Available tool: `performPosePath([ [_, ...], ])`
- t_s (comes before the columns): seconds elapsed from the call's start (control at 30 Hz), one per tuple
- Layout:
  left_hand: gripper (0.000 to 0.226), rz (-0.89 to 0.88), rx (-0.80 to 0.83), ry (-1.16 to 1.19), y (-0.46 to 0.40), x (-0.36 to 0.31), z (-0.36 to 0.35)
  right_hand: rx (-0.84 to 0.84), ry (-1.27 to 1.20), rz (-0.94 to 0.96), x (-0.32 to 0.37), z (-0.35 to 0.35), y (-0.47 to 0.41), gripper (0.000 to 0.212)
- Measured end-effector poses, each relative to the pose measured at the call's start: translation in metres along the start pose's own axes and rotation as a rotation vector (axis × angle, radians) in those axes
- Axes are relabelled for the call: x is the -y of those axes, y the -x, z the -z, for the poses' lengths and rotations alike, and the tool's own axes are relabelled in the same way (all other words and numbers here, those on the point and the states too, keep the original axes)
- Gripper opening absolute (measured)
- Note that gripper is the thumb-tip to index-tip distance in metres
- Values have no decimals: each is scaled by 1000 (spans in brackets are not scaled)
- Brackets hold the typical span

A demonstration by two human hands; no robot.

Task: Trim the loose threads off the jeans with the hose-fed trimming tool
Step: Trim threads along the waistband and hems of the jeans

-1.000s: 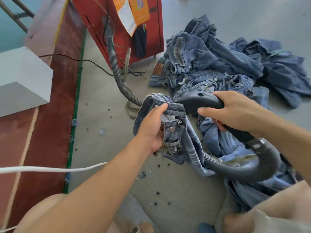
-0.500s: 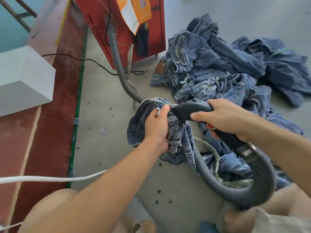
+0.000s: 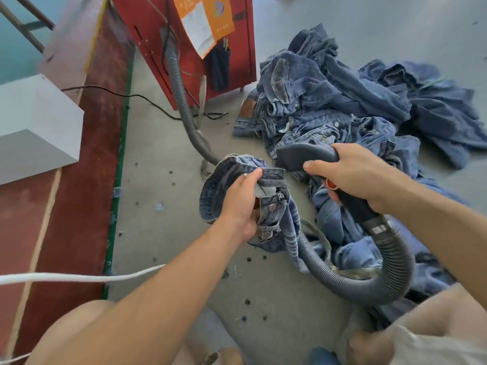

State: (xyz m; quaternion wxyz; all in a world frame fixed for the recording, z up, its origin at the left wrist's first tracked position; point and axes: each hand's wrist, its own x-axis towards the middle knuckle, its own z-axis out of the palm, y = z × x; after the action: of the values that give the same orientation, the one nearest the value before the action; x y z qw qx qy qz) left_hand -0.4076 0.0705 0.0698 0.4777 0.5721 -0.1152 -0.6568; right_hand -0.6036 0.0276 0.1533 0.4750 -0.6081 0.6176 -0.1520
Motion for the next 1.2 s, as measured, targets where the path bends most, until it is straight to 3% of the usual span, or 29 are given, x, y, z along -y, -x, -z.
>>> performPosePath([
  [0.17,51,73,109,-16,-1,-8,5,179,198,13,-3,4,5,34],
  [0.3,52,96,147,-35,0,-7,4,2,45,41,-6,-1,-6,33],
  [0.43,54,149,100,1,1,-11,4,-44,-163,-6,-12,2,-4,32],
  [0.7,54,138,201,-106,9,-12,-8,-155,-90,59,-2,-30,-5,35],
  [0.8,74,31,179,-358,7,-19,-3,-199,-187,53,-2,-21,-12,28],
  [0.87,102,-15,188,-662,10,-20,2,-200,-226,33,-4,-15,-15,23],
  [0.9,102,-57,220,-808,10,-19,6,-196,-249,27,-6,-14,-17,21],
  [0.97,73,-157,342,-977,7,-16,14,-194,-283,22,-8,-14,-22,19],
  [1.03,51,-215,431,-949,8,-17,15,-210,-294,16,-10,-11,-26,17],
  [1.1,35,-232,420,-831,11,-20,14,-220,-255,20,-14,-7,-29,18],
  [1.2,31,-204,321,-746,13,-22,15,-221,-99,99,-18,7,-26,36],
])
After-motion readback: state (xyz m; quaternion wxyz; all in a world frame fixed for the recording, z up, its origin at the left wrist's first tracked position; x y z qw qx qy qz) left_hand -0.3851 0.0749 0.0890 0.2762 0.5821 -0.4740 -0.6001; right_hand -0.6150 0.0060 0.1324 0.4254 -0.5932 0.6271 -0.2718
